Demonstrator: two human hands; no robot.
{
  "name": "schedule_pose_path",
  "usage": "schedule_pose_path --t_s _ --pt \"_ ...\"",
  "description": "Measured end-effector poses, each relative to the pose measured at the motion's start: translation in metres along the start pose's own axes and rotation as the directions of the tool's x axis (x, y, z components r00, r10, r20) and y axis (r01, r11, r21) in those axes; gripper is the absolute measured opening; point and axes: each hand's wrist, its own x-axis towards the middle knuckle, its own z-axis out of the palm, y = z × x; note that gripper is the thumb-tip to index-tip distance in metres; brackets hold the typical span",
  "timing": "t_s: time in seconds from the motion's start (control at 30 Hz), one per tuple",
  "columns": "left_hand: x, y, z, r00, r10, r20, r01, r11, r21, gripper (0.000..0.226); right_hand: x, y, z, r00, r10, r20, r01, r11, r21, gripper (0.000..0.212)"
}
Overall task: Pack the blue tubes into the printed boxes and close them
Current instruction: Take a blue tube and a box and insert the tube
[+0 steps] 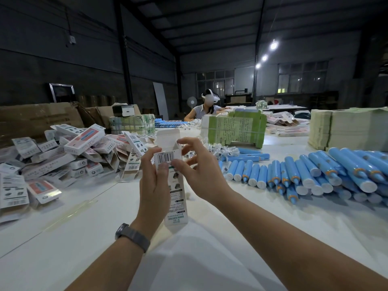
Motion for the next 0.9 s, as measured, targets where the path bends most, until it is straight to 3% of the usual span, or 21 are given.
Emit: schedule_pose_path --t_s 0.53,0.9 --pt "0.0041 0.0050 -0.0004 0.999 -0.019 0.040 0.019 1.000 0.005 0.040 0.0000 0.0001 -0.0026 0.999 -0.002 0.039 0.003 0.999 -0.038 0.039" --pt "0.0026 -0.0006 0.0032 0.999 -0.013 0.029 0.012 0.999 0.049 0.036 0.0023 -0.0024 -0.0062 0.998 0.005 0.068 -0.002 0.999 -0.045 0.024"
